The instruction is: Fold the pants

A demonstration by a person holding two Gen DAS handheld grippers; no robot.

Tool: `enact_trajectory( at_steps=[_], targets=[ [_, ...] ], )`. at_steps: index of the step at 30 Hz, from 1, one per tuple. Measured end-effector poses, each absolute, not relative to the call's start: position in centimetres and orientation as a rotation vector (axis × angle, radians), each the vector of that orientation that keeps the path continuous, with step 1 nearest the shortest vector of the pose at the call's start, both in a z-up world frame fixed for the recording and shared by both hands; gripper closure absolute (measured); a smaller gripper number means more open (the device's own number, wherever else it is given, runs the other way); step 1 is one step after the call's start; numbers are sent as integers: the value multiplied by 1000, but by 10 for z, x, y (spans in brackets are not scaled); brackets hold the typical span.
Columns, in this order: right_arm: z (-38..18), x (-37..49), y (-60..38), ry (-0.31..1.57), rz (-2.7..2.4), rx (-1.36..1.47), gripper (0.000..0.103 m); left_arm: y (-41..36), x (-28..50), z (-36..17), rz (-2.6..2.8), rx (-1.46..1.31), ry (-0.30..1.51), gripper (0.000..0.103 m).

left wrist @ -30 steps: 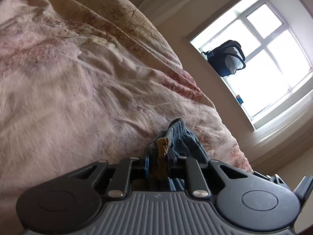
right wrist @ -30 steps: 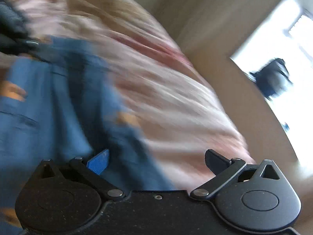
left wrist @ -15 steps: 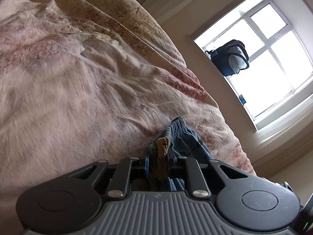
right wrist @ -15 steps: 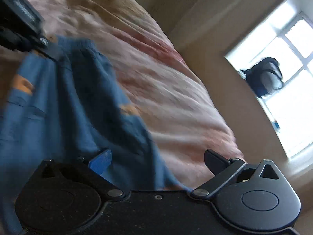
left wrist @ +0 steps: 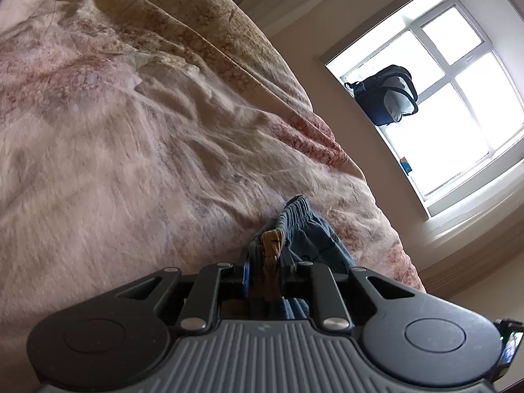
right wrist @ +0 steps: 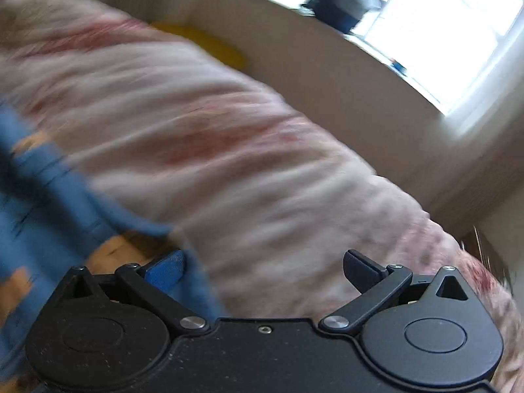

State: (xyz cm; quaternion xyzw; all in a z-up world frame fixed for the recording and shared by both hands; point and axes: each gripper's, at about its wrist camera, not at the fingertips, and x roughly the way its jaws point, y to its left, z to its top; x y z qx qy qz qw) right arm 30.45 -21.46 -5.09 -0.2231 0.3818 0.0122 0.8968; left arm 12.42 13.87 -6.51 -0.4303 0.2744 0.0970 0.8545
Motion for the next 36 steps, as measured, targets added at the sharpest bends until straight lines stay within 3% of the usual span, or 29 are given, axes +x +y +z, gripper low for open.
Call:
enact_trajectory(
  at_steps=[3, 13, 17, 23, 30, 36],
  targets=[
    [-31, 306, -225, 734, -98, -402, 6, 139, 125, -65, 206, -908, 579, 86],
    [13, 177, -189, 892, 171, -544, 1, 129, 123, -57, 199, -824, 546, 86],
    [-12, 111, -190, 761, 125, -621, 1, 122, 121, -47, 195, -767, 520, 86],
    [-65, 81, -197, 703, 102, -652, 1, 108, 115, -32, 189, -662, 501, 86],
    [-31, 53, -214, 531, 129, -530, 1, 69, 98, 16, 135, -450, 418, 86],
    [-24, 50, -240, 497, 78, -395, 1, 15, 95, 65, 30, -298, 366, 86]
  ],
)
